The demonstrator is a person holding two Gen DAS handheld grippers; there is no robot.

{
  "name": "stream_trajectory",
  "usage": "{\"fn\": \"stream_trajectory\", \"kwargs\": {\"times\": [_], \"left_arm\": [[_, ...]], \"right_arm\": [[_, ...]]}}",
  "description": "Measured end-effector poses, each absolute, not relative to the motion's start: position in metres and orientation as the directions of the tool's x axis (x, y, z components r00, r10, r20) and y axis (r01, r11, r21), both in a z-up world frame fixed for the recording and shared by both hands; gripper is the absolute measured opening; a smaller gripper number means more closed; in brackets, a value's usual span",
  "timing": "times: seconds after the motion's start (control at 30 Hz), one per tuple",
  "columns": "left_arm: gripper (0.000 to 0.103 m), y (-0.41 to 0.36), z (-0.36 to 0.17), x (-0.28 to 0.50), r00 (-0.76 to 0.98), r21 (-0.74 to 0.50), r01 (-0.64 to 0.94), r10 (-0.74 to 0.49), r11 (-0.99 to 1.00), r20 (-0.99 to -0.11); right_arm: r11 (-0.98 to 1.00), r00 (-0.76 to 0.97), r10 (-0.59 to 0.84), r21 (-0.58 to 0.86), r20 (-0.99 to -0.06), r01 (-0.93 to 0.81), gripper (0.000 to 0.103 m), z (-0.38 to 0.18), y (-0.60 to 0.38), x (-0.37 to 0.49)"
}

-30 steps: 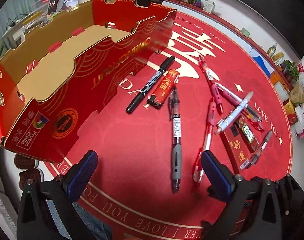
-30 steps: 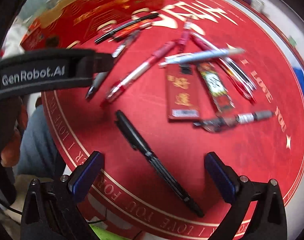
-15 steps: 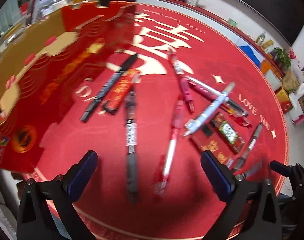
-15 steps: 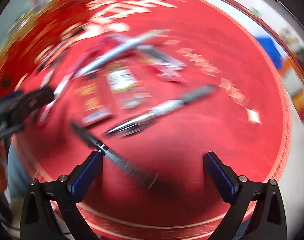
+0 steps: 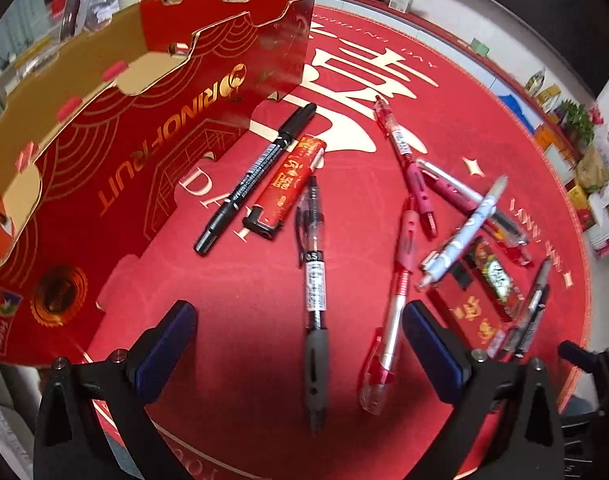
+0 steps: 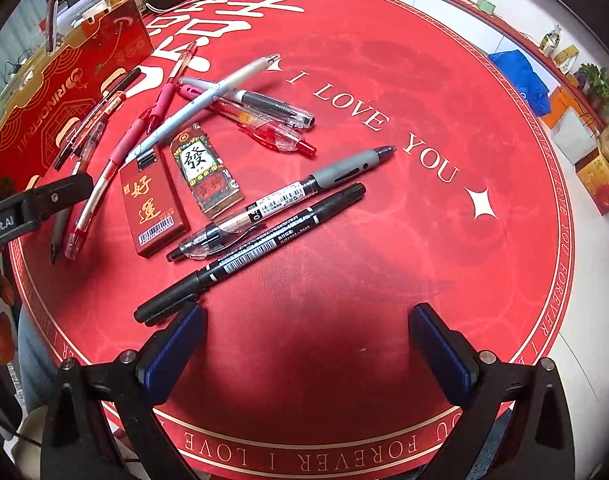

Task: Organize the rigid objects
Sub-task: 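Lower the right tool over the black marker while the left tool nears the red pen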

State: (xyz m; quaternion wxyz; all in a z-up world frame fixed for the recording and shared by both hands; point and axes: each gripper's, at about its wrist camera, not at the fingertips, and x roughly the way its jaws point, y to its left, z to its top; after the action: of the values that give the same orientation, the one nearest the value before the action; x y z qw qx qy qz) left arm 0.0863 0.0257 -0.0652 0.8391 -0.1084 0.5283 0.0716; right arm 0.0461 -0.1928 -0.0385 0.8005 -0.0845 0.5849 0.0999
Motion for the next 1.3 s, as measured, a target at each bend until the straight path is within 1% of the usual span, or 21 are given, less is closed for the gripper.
{"fn": "stream_trajectory", "kwargs": {"times": [0.23, 0.37, 0.5, 0.57, 0.67, 0.73, 0.77, 0.9, 1.03, 1.1, 1.17, 1.2, 1.27, 1.3], "left_arm": [[0.103, 0.018, -0.066, 0.090, 0.437, -0.090, -0.238, 0.023, 0.967, -0.899], [0.103, -0.004, -0.070, 0.092, 0.438, -0.003, -0.155, 0.066, 0.988, -0.896], [0.103, -0.008, -0.072, 0.090, 0.475, -0.010, -0.145, 0.061, 0.989, -0.878], [0.103, -0.008, -0.072, 0.088, 0.487, -0.010, -0.146, 0.063, 0.989, -0.871], [0.103, -0.009, -0.072, 0.087, 0.501, -0.009, -0.146, 0.066, 0.989, -0.863], [0.103, -0.009, -0.071, 0.085, 0.496, -0.010, -0.148, 0.065, 0.989, -0.866], [0.103, -0.009, -0.071, 0.085, 0.493, -0.009, -0.148, 0.065, 0.989, -0.868], [0.103, -0.010, -0.070, 0.085, 0.495, -0.007, -0.147, 0.067, 0.989, -0.866], [0.103, -0.010, -0.070, 0.086, 0.498, -0.008, -0.144, 0.065, 0.990, -0.865], [0.103, -0.009, -0.070, 0.087, 0.496, -0.009, -0.145, 0.065, 0.989, -0.866], [0.103, -0.009, -0.070, 0.089, 0.492, -0.009, -0.155, 0.069, 0.988, -0.868], [0.103, -0.010, -0.070, 0.090, 0.483, -0.010, -0.160, 0.069, 0.987, -0.873], [0.103, -0.012, -0.069, 0.092, 0.468, -0.015, -0.155, 0.060, 0.988, -0.882], [0.103, -0.014, -0.069, 0.093, 0.462, -0.019, -0.143, 0.050, 0.989, -0.885]], "right_arm": [[0.964, 0.297, 0.064, -0.017, -0.953, -0.264, 0.103, -0.044, -0.186, 0.050], [0.965, 0.283, 0.060, -0.018, -0.957, -0.263, 0.103, -0.043, -0.187, 0.051], [0.964, 0.276, 0.059, -0.017, -0.959, -0.265, 0.103, -0.042, -0.190, 0.050], [0.983, 0.251, 0.050, 0.003, -0.967, -0.185, 0.103, -0.042, -0.197, 0.054], [0.990, 0.246, 0.143, 0.139, -0.959, -0.033, 0.103, -0.036, -0.211, 0.061], [0.984, 0.241, 0.160, 0.173, -0.957, 0.033, 0.103, -0.036, -0.211, 0.067], [0.987, 0.238, 0.145, 0.158, -0.960, 0.035, 0.103, -0.036, -0.207, 0.070], [0.994, 0.226, -0.014, -0.038, -0.974, -0.104, 0.103, -0.044, -0.170, 0.077], [0.955, 0.325, -0.159, -0.229, -0.932, -0.189, 0.103, -0.042, -0.161, 0.072], [0.946, 0.338, -0.202, -0.272, -0.919, -0.175, 0.103, -0.044, -0.172, 0.073], [0.972, 0.301, -0.154, -0.199, -0.941, -0.126, 0.103, -0.050, -0.190, 0.079], [0.990, 0.263, -0.090, -0.115, -0.961, -0.084, 0.103, -0.055, -0.202, 0.084], [1.000, 0.220, -0.004, -0.008, -0.975, -0.021, 0.103, -0.063, -0.214, 0.089], [1.000, 0.232, -0.007, -0.011, -0.973, -0.017, 0.103, -0.064, -0.215, 0.091]]}}
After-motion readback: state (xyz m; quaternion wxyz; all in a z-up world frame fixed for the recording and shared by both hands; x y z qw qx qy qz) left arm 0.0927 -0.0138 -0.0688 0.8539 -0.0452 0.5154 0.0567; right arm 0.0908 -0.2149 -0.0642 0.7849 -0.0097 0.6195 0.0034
